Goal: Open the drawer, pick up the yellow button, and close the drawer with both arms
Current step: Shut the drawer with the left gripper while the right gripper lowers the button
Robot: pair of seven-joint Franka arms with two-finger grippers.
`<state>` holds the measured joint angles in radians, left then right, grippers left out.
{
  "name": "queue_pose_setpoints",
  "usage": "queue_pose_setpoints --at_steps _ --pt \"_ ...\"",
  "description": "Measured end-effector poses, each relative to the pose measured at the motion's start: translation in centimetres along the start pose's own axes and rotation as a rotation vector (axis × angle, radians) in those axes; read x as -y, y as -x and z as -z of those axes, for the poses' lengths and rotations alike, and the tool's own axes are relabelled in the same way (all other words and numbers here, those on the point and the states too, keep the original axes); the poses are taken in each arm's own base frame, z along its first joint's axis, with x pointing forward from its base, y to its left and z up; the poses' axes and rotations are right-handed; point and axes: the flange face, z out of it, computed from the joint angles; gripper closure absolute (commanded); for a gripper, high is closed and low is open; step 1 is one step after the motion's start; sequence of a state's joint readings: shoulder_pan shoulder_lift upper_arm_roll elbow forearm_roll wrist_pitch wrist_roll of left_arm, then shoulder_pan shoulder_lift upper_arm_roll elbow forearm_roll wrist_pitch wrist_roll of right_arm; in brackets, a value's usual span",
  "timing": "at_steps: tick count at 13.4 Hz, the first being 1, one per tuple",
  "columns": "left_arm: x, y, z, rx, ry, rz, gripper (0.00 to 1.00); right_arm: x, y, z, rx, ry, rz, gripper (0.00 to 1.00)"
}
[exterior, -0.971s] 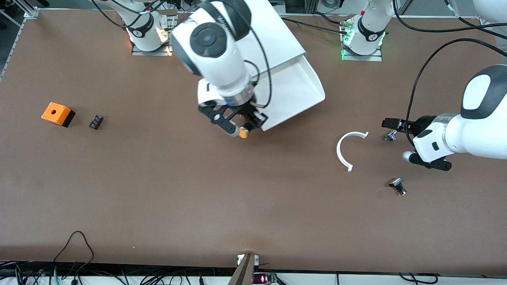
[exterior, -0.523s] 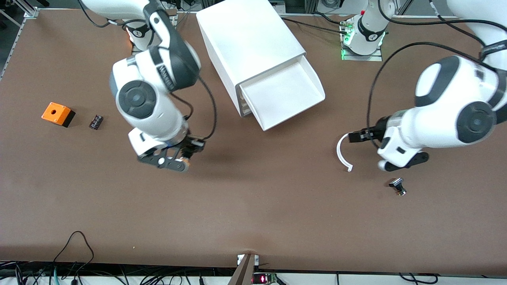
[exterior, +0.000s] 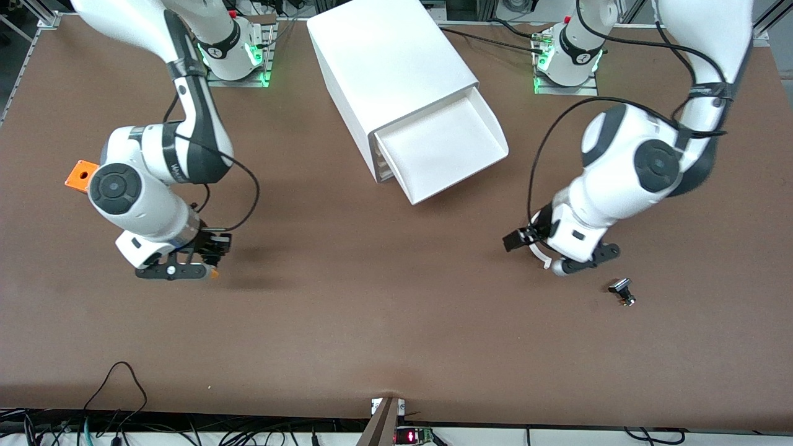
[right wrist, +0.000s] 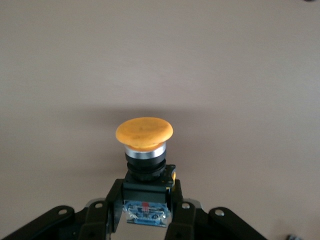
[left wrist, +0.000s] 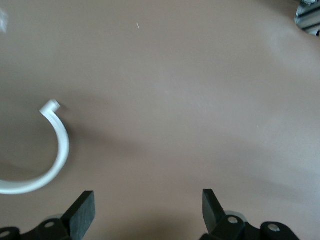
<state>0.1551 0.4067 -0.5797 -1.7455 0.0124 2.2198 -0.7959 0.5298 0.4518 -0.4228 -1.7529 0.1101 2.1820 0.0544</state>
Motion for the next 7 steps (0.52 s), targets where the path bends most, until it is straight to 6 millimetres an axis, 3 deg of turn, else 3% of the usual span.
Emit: queue_pose_setpoints --at_steps 3,6,7 --pt "-2.0 5.9 -3.0 0.034 -0.020 0.076 0.06 -6.0 2.0 -4.9 -0.007 -0.037 0.013 1.00" --pt "-1.8 8.0 -4.6 0.061 -0.051 0.093 0.04 -12.4 3.5 -9.3 0.013 -0.108 0.032 1.00" --pt "-1.8 8.6 -5.0 0.070 -0.058 0.102 0.04 -13.9 3.9 -10.5 0.016 -0.130 0.038 0.94"
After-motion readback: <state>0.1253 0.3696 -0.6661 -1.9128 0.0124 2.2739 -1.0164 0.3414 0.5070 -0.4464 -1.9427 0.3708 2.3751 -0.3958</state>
